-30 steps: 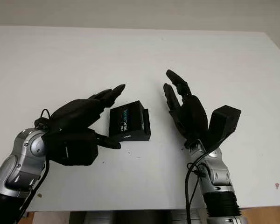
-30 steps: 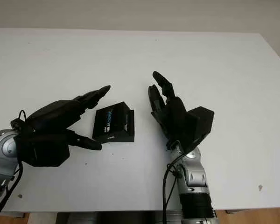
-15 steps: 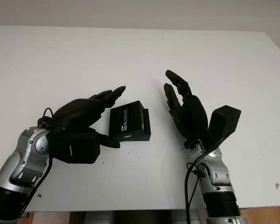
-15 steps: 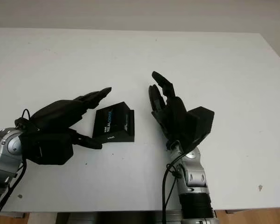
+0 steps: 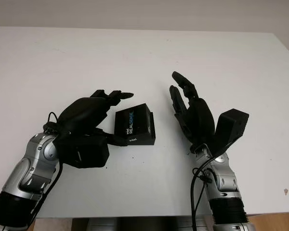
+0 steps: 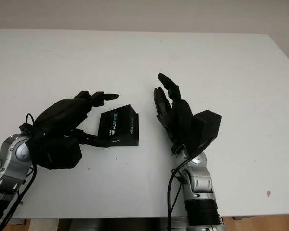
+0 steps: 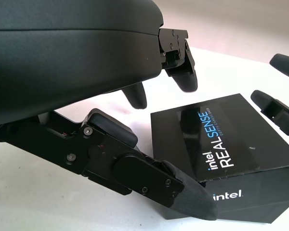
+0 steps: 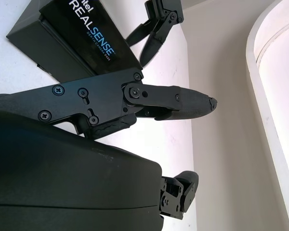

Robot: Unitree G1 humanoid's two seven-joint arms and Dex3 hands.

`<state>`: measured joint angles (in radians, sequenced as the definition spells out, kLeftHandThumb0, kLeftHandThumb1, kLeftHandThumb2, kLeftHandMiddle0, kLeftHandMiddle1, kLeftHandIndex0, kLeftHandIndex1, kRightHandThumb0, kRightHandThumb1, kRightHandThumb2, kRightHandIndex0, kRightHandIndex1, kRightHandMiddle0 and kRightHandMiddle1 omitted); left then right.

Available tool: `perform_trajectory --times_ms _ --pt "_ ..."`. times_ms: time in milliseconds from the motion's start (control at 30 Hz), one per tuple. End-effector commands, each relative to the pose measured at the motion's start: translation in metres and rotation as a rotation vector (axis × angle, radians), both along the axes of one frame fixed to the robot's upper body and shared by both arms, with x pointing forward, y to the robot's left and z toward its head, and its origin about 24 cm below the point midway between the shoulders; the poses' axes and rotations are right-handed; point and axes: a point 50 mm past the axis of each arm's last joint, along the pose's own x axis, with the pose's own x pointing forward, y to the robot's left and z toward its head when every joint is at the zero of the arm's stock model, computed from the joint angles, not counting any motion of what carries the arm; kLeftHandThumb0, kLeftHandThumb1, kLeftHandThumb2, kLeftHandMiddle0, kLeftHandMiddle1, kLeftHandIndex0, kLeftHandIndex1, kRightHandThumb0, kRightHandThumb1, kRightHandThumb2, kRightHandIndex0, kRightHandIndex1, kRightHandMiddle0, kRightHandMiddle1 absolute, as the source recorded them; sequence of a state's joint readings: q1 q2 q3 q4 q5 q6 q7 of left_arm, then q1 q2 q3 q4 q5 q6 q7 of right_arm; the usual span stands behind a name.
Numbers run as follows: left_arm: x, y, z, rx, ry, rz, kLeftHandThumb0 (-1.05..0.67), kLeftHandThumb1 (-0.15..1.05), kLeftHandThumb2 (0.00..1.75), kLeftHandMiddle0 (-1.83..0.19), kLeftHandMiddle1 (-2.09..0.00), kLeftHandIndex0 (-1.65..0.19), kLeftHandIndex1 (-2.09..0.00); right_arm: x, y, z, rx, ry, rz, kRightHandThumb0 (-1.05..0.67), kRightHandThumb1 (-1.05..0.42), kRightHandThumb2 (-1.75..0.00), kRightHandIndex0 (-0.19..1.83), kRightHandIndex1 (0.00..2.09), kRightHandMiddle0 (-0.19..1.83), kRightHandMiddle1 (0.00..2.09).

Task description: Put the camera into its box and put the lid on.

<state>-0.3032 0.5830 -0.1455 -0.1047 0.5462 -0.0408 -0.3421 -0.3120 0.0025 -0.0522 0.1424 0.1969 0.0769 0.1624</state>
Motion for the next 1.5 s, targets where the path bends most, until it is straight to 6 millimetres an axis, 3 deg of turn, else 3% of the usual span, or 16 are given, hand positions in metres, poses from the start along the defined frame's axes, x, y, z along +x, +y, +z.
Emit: perform_trajectory --times_ms 0,500,767,1033,1133,1200,1267,1367,1467 --pt "-0.002 0.001 0.000 -0.027 -0.003 0.007 -0.71 0.89 0.05 0.09 -1.50 0.18 -1.30 -0.001 -0.001 0.002 -0.007 -0.012 -0.003 -0.61 -1.05 -0.42 0.04 0.05 -0.15 0.58" --pt "-0.003 0.000 0.003 -0.046 0.010 0.017 -0.66 0.89 0.06 0.01 -1.51 0.15 -1.42 -0.001 -0.001 0.002 -0.004 -0.011 -0.008 -0.60 -1.05 -0.42 0.04 0.05 -0.14 0.55" --pt "-0.003 -0.002 0.003 -0.084 -0.012 0.045 -0.59 1.03 0.09 0.01 -1.56 0.13 -1.45 -0.001 -0.001 0.002 -0.006 -0.009 -0.006 -0.61 -1.05 -0.41 0.04 0.05 -0.12 0.53" --pt "-0.002 -0.007 0.006 -0.129 -0.027 0.043 -0.46 1.05 0.20 0.01 -1.69 0.13 -1.52 0.000 -0.001 0.003 -0.010 -0.010 -0.008 -0.61 -1.05 -0.41 0.05 0.06 -0.10 0.52" --pt "-0.001 -0.008 0.007 -0.084 -0.042 0.032 -0.50 1.05 0.23 0.12 -1.50 0.18 -0.97 0.000 -0.002 0.003 -0.009 -0.008 -0.007 -0.60 -1.05 -0.41 0.05 0.06 -0.10 0.52" --pt "0.000 -0.009 0.007 -0.047 -0.057 0.028 -0.55 1.05 0.22 0.13 -1.25 0.12 -0.52 0.000 -0.002 0.003 -0.008 -0.010 -0.005 -0.60 -1.05 -0.42 0.05 0.05 -0.10 0.51" --pt "0.000 -0.009 0.007 -0.020 -0.073 0.027 -0.60 1.05 0.21 0.17 -1.16 0.10 -0.24 0.000 -0.002 0.003 -0.008 -0.010 -0.004 -0.60 -1.05 -0.42 0.05 0.05 -0.10 0.51" --pt "0.001 -0.010 0.006 0.012 -0.075 0.026 -0.66 1.05 0.18 0.19 -0.83 0.16 -0.08 0.000 -0.002 0.003 -0.009 -0.011 -0.003 -0.60 -1.05 -0.42 0.05 0.05 -0.10 0.52" --pt "0.001 -0.010 0.007 0.046 -0.068 0.020 -0.71 1.05 0.20 0.10 -0.37 0.19 -0.01 0.000 -0.001 0.003 -0.008 -0.009 -0.005 -0.60 -1.05 -0.42 0.05 0.05 -0.10 0.52"
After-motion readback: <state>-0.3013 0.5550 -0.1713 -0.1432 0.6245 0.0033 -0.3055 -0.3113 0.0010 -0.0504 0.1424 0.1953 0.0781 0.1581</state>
